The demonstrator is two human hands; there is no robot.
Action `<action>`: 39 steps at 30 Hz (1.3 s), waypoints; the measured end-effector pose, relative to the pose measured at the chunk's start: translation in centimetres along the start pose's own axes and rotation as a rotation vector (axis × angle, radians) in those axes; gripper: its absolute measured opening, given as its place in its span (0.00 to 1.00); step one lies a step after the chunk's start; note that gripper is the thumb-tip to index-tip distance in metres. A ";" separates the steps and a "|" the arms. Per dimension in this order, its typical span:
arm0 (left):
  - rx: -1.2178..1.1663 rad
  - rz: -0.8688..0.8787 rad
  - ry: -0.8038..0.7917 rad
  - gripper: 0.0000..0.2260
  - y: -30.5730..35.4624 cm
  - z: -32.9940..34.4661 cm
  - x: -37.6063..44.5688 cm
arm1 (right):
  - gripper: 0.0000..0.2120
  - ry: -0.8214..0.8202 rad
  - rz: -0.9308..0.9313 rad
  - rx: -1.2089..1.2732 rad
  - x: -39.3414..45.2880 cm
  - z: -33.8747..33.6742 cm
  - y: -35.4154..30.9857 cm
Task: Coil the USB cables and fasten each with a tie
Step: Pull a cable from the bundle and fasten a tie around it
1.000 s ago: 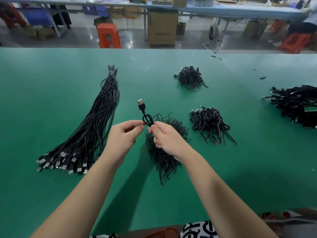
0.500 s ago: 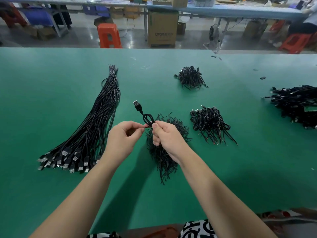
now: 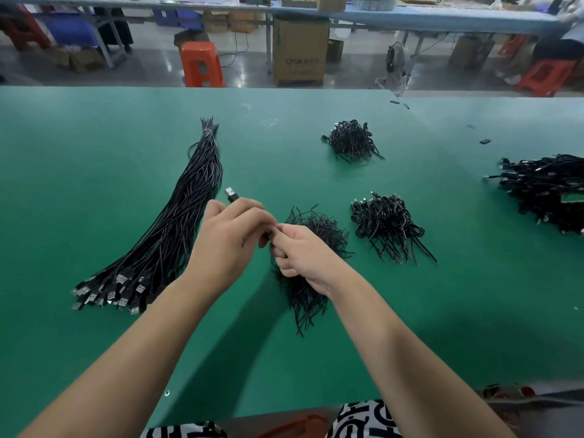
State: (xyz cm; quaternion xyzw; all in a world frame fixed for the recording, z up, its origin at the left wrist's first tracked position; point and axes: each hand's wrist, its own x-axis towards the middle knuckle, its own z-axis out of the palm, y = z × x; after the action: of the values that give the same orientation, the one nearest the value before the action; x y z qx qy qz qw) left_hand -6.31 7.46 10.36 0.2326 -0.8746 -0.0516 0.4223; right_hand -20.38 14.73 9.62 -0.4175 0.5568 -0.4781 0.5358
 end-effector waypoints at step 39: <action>-0.591 -1.012 -0.377 0.11 -1.6 -0.1 0.4 | 0.13 0.157 -0.545 -1.319 -1.2 -0.1 0.6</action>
State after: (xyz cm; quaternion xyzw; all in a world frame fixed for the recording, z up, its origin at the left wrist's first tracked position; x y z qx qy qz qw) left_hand -5.83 5.93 10.28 0.4791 -0.6640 -0.5260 0.2299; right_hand -20.40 16.01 9.28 -0.7429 0.6425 -0.1875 -0.0084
